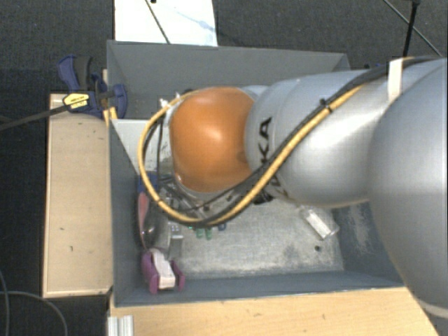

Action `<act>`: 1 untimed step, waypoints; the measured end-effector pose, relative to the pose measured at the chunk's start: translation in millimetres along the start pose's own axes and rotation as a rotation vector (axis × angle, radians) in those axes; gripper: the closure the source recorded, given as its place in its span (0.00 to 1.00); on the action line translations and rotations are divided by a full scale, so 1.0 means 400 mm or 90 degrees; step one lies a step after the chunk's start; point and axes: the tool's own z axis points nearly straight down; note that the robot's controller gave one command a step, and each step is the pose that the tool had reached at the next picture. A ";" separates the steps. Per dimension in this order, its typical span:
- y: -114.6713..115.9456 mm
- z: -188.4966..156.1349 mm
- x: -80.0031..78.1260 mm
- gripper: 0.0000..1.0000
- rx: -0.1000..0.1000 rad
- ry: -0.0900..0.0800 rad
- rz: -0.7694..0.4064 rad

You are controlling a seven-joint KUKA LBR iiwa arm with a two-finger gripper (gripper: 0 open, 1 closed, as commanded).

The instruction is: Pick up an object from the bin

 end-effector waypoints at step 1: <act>-0.040 0.261 0.031 0.00 0.004 -0.011 -0.268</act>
Offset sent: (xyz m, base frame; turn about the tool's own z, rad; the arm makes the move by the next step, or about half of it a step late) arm -0.0202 -0.0136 -0.1134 -0.4254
